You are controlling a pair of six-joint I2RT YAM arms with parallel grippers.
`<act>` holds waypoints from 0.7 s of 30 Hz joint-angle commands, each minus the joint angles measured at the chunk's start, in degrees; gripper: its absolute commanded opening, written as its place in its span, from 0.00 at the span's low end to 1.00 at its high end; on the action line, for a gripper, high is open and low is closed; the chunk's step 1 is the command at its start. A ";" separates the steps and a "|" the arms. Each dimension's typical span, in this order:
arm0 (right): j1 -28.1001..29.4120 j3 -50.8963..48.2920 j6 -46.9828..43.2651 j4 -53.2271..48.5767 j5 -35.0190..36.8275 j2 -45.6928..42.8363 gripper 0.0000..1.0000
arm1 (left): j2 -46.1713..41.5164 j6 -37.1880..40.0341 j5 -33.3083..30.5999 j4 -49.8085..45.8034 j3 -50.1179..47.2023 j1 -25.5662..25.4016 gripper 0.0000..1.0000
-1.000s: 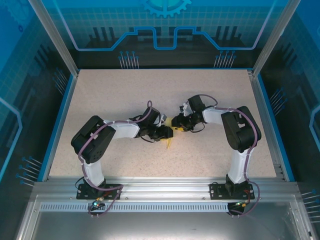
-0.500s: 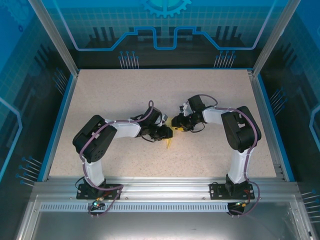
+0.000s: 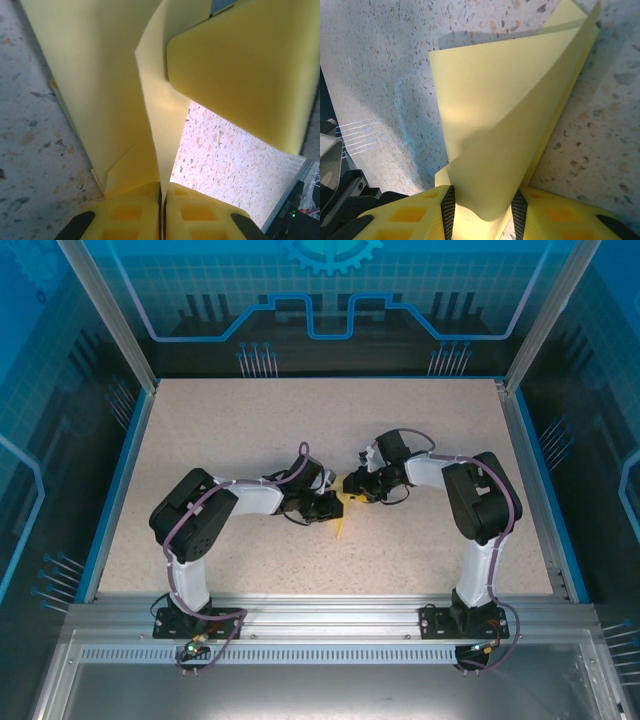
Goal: Fold a paper plane with a square sheet of paper (fold left side to right side)
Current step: Fold the wing for the fifth time at the center of the table.
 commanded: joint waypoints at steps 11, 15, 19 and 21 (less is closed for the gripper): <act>2.16 -1.17 -1.76 -1.46 1.59 4.78 0.38 | -4.03 0.82 3.43 3.42 -2.56 1.25 0.26; 2.21 -0.83 -2.06 -1.96 1.78 4.65 0.38 | -6.71 -0.28 3.48 4.00 -4.33 3.06 0.39; 2.22 -0.78 -2.36 -2.26 1.77 4.57 0.38 | -9.66 -0.68 3.56 3.92 -5.40 5.53 0.43; 2.21 -0.82 -2.36 -2.35 1.81 4.59 0.38 | -9.75 -0.59 3.69 2.18 -4.46 6.97 0.44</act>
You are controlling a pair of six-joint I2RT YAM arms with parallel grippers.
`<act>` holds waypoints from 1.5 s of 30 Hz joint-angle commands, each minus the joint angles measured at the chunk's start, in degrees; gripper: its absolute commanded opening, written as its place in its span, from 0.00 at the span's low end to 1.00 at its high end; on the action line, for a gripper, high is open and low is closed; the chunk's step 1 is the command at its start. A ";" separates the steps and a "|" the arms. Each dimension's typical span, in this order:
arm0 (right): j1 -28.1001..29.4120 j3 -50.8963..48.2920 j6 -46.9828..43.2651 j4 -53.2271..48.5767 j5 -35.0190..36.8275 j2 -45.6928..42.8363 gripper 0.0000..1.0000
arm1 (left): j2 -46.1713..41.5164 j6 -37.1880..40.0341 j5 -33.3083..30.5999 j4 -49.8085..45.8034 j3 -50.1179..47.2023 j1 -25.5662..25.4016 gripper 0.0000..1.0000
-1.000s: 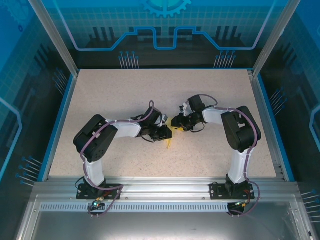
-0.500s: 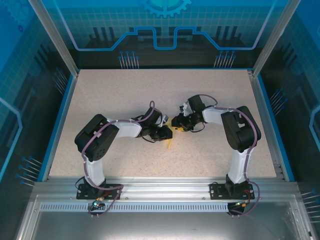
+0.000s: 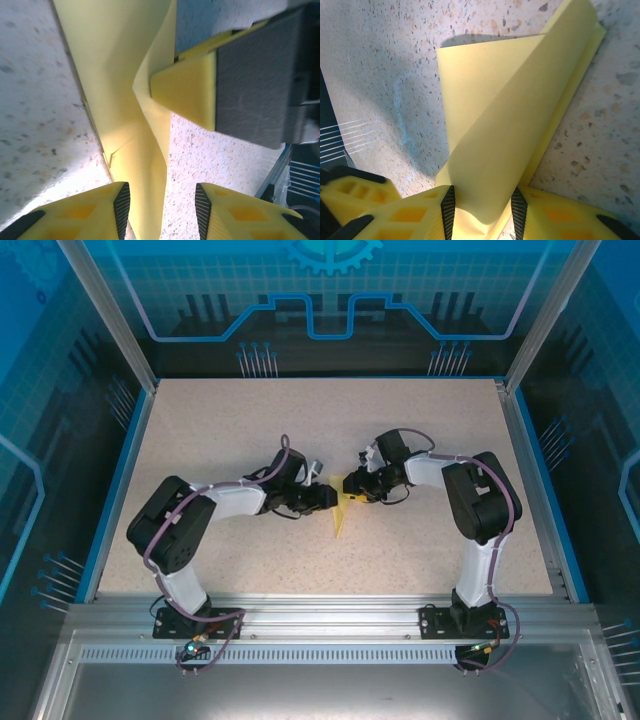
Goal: Fold a paper plane with a square sheet of paper (fold left side to right side)
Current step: Fold the wing for the fifth time at the center of the table.
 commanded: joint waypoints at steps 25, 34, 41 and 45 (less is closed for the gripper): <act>2.20 -0.87 -1.93 -2.32 1.80 4.25 0.38 | 12.95 -3.09 6.71 1.24 10.45 3.07 0.37; 2.19 -0.77 -1.95 -2.36 1.68 4.54 0.38 | 15.17 -4.81 8.47 4.09 10.80 3.06 0.28; 2.21 -0.78 -1.96 -2.44 1.82 4.63 0.38 | 14.21 -3.98 5.74 2.08 9.89 3.08 0.14; 2.21 -0.76 -2.04 -2.44 1.75 4.67 0.38 | 14.11 -3.76 4.78 1.71 9.01 3.04 0.12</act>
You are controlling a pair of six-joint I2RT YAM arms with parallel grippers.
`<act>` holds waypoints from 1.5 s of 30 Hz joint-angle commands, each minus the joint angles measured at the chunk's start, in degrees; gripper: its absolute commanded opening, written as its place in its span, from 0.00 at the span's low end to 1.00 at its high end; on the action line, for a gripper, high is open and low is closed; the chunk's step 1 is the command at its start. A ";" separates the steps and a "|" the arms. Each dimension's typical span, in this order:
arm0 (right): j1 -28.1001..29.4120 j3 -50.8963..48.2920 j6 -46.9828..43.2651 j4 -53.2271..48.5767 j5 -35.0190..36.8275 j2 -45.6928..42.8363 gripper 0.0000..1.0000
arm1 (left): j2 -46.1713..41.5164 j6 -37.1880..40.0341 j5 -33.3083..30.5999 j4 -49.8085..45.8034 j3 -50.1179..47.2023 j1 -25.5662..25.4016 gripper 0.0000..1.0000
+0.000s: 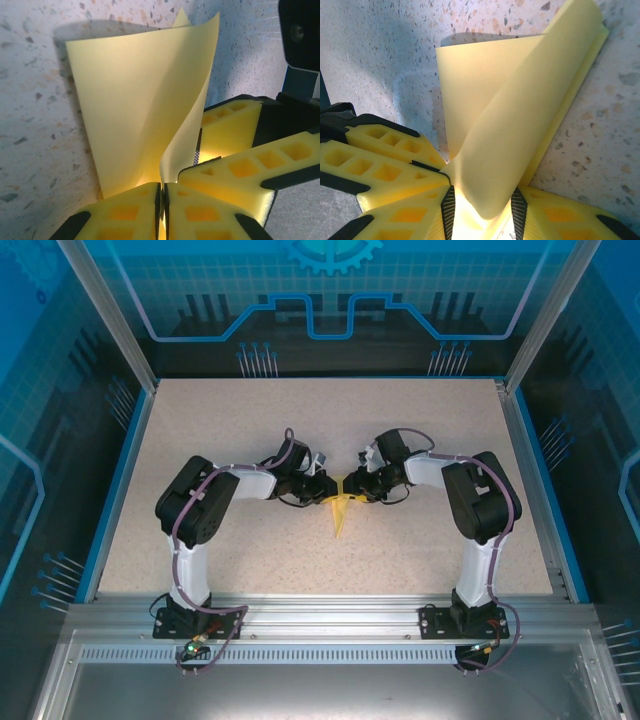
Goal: Fold a paper plane with a square sheet of paper (fold left side to right side)
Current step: Fold the wing for the fifth time at the center of the table.
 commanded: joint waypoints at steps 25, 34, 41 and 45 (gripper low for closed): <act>2.19 -1.19 -1.20 -0.88 0.90 3.91 0.38 | 1.14 1.08 -2.80 -1.35 -2.57 0.13 0.10; -1.71 -2.11 -1.39 -2.17 -0.93 -6.27 0.39 | 1.97 1.19 -3.77 -1.96 -2.79 0.18 0.10; -0.66 -2.89 1.36 2.00 -3.82 -6.87 0.23 | 1.58 1.21 -4.14 -1.88 -3.08 0.18 0.10; 1.01 -1.28 1.97 2.88 -3.53 -4.92 0.19 | 1.35 1.27 -4.43 -1.96 -3.21 0.22 0.10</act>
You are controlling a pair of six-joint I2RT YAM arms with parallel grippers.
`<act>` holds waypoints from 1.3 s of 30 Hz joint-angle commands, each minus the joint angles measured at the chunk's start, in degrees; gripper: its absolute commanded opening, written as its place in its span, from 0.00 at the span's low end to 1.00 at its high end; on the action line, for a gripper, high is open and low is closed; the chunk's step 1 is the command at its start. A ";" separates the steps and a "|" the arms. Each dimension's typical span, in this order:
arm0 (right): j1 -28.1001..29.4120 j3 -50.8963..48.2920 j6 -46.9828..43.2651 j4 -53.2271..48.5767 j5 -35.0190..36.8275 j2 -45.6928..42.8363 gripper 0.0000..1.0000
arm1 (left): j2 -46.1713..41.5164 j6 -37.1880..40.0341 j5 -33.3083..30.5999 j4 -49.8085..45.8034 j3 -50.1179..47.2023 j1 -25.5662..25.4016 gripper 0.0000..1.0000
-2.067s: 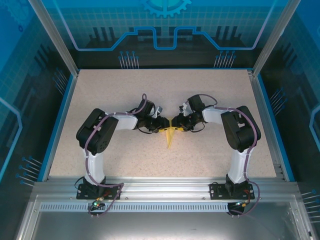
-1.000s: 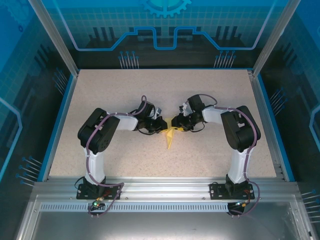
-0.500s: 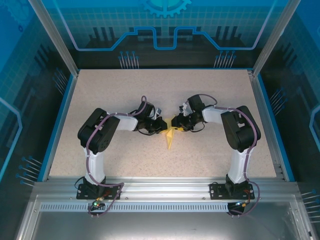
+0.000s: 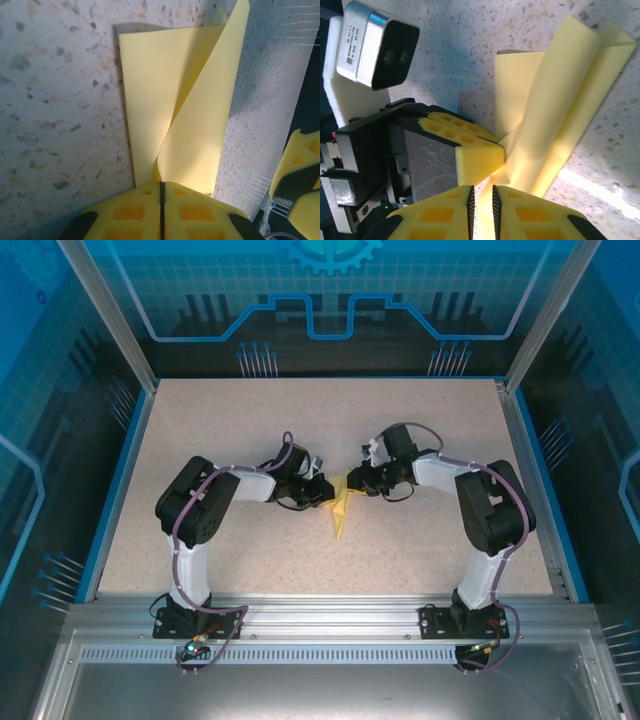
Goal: Fold a paper plane with a square sheet of paper (fold left side to right side)
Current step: Fold the wing for the fifth time at the center of the table.
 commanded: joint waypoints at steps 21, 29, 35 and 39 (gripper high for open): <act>2.27 5.83 -2.40 -3.97 3.39 8.24 0.18 | 0.04 2.24 -4.59 -3.58 -1.84 0.16 0.09; 2.27 6.53 -2.93 -4.61 3.92 9.16 0.19 | -0.02 2.20 -5.14 -3.70 -1.96 0.14 0.08; 2.36 6.85 -2.94 -4.79 3.94 9.95 0.19 | -0.14 2.16 -5.53 -3.71 -2.15 0.15 0.07; 2.36 6.95 -3.03 -5.22 4.31 10.03 0.19 | -0.22 2.15 -5.74 -3.72 -2.07 0.14 0.07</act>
